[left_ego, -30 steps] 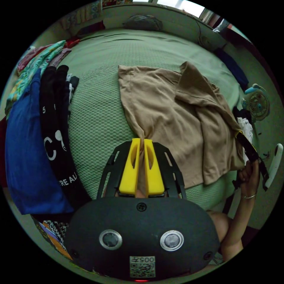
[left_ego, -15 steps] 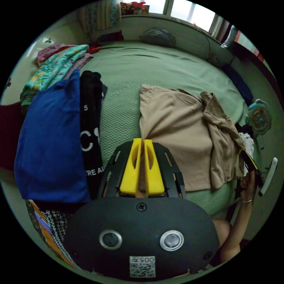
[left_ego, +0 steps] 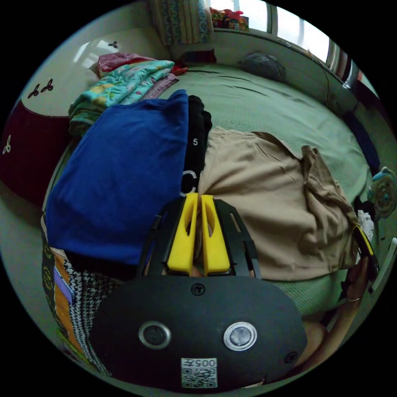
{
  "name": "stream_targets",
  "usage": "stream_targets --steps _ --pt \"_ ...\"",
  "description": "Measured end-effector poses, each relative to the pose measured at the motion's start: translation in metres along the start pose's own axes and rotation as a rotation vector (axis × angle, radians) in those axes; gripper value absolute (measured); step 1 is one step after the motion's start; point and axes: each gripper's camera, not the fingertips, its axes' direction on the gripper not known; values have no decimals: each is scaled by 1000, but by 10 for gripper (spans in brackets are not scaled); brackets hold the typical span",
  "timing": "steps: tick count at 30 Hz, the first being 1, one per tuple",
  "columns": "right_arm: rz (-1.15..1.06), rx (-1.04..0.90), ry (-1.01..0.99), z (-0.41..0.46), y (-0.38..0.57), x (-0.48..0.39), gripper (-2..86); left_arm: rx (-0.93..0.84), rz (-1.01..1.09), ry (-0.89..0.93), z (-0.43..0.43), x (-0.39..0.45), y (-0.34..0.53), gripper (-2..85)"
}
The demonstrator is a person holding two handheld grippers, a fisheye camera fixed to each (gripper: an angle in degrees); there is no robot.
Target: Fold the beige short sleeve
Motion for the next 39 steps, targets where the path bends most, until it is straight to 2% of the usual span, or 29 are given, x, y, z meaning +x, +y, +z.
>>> stream_targets --steps 4,7,10,13,17,22,25,30,36,39 --pt "161 -73 -98 4 12 46 -13 -42 14 74 0 1 7 14" --pt "158 -156 -76 14 21 51 -1 -58 13 60 -2 2 12 24" --pt "173 -140 -47 4 26 57 42 -44 -25 55 -11 -5 20 43" --pt "188 -97 -111 -12 33 62 61 -5 -36 81 -24 -13 32 42" --pt "126 -130 -158 -16 40 55 62 13 -8 111 -34 -12 41 39" --pt "85 -249 -77 5 48 47 38 21 57 110 -41 1 49 24" --pt "104 -224 -95 -3 52 50 27 19 75 117 -44 6 50 19" --pt "67 -14 -213 -40 57 37 59 -24 140 191 -43 14 45 10" --pt "-115 -18 -277 -40 36 -37 112 -25 190 153 -42 23 39 0" --pt "-198 37 -230 -38 19 -76 131 -39 209 155 -41 22 38 -4"
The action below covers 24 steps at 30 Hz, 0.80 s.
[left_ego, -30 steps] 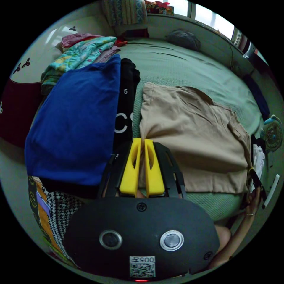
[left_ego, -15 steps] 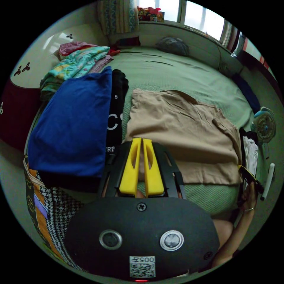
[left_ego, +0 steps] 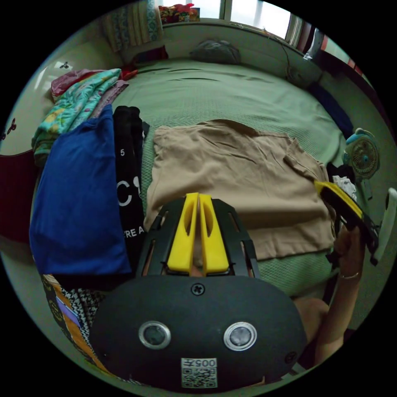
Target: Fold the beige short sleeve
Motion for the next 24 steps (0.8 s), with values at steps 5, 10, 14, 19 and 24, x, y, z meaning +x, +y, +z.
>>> stream_targets --steps 5,10,14,19,24 --pt "-10 -136 145 54 -26 -20 118 -16 -1 8 -2 -8 7 -5" --pt "-3 -161 182 57 -12 -14 15 4 -1 17 -9 -17 16 -6" --pt "24 -103 146 15 23 -9 -12 -2 -18 59 -9 -22 23 -5" --pt "48 -70 100 -44 94 -6 -14 -7 -23 80 -16 -21 47 -6" --pt "26 -77 91 -85 178 -7 -14 48 -4 106 -35 -14 84 -4"
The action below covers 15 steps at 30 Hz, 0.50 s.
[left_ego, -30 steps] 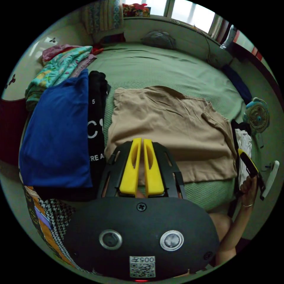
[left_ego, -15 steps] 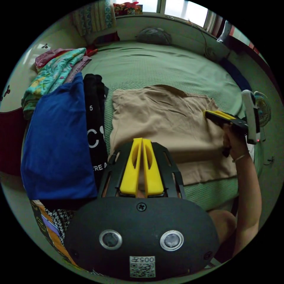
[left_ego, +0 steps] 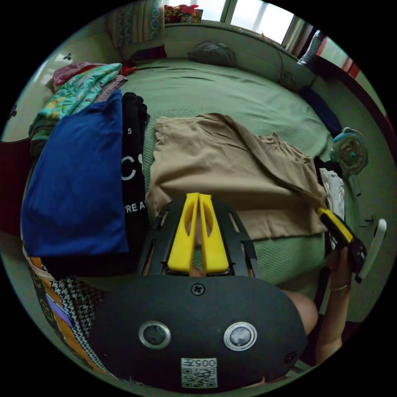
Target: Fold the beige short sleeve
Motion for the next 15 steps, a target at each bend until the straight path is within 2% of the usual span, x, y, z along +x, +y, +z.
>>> stream_targets --steps 5,9,15 --pt "10 -42 -20 -25 79 17 -13 -51 -8 -27 -21 1 45 6" --pt "24 -47 -25 -48 122 33 -13 -43 -40 30 -39 -10 86 33" --pt "108 -86 70 -69 176 72 -14 -13 -34 54 -58 -6 121 50"
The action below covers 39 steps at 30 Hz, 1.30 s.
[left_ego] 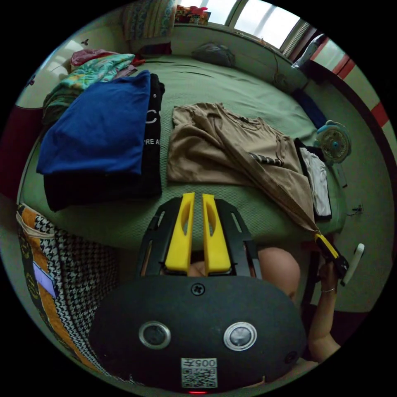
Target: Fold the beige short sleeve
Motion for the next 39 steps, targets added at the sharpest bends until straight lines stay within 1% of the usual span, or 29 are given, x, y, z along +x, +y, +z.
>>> stream_targets --steps 5,13,15,20,23,25,26,27,30,33,36,39 --pt "50 -4 -4 -5 15 14 -14 11 59 -22 -6 24 4 66" --pt "-35 -24 35 4 15 -7 -14 103 224 -103 -8 77 -32 92" --pt "-45 -38 45 8 15 -8 -14 107 243 -119 0 84 -46 102" --pt "-99 -49 78 7 20 -9 -14 105 216 -199 29 90 -78 116" --pt "-110 -63 64 3 25 -4 -14 33 203 -194 54 87 -92 115" --pt "-104 -65 44 0 29 0 -14 -74 187 -227 78 80 -95 108" --pt "-96 -66 31 -1 31 3 -14 -92 187 -236 82 79 -93 105" --pt "-94 -66 26 -2 32 5 -14 -62 196 -233 81 77 -86 97" --pt "-100 -68 25 -7 38 8 -14 -43 175 -227 63 68 -67 46" --pt "-94 -65 41 -13 45 9 -14 2 217 -161 35 55 -41 38" --pt "-53 -75 38 -24 52 13 -13 12 239 -145 0 36 -9 33" --pt "-11 -40 35 -46 67 20 -14 38 262 -85 -36 10 33 28"
